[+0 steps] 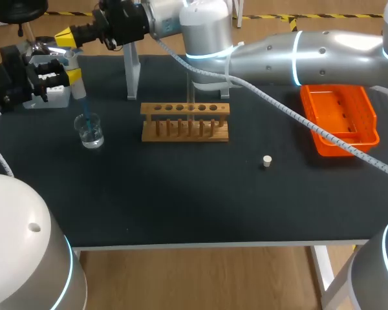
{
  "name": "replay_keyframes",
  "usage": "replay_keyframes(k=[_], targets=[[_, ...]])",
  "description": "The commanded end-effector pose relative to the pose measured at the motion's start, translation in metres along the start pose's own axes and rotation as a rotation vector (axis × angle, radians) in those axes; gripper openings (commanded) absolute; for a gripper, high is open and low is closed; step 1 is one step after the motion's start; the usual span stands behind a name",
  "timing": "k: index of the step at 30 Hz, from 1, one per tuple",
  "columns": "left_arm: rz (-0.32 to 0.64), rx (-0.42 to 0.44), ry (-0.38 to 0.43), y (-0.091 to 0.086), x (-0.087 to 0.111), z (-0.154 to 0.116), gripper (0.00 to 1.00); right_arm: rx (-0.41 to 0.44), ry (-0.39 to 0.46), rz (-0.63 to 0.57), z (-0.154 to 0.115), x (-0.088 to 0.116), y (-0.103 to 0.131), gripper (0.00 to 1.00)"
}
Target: Invert the test tube, pick up the pipette, mount the tip to pipette, aspirate from beaker and dispense into the tube, eject the tip, return the pipette, and cap with the stopper.
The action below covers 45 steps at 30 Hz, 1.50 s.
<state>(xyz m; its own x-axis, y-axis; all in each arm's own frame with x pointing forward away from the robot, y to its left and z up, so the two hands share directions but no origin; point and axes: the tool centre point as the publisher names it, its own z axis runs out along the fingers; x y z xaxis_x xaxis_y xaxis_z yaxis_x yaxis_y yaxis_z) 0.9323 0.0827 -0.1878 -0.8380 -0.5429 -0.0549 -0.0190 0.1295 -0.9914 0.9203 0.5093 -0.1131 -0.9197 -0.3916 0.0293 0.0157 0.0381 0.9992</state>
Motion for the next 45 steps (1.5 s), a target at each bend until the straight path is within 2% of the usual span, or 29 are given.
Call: replay_keyframes(k=[1,20,39,45], targets=[[0.001,0.002,0.0,0.001,0.0,0.0,0.0,0.002,0.005,0.003,0.002,-0.003,-0.003,0.0],[0.001,0.002,0.0,0.001,0.0,0.0,0.0,0.002,0.001,0.024,0.002,-0.002,-0.016,0.0],[0.001,0.002,0.0,0.001,0.0,0.0,0.0,0.011,-0.004,0.062,0.001,0.0,-0.04,0.0],[0.001,0.002,0.0,0.001,0.0,0.0,0.0,0.014,-0.005,0.065,0.001,-0.001,-0.039,0.0]])
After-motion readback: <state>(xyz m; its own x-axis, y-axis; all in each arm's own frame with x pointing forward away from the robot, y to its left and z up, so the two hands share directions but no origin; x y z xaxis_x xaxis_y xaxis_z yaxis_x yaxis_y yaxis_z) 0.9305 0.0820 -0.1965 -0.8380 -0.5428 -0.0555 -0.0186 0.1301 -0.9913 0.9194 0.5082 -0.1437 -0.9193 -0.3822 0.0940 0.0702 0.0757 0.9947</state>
